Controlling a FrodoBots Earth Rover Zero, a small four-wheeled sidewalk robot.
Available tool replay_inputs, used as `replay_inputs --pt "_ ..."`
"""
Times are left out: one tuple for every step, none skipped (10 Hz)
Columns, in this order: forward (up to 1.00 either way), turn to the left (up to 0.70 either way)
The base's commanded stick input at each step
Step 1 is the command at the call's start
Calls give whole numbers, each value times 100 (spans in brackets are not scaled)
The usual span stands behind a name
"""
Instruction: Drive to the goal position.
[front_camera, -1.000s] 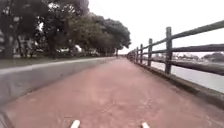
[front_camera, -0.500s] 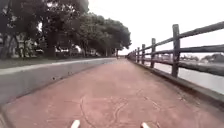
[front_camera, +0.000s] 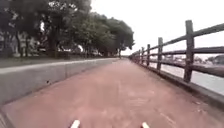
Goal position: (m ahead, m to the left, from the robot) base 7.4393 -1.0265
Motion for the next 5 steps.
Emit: replay_inputs --pt "70 0" --pt "70 0" --pt "70 0" --pt "70 0" --pt "70 -2"
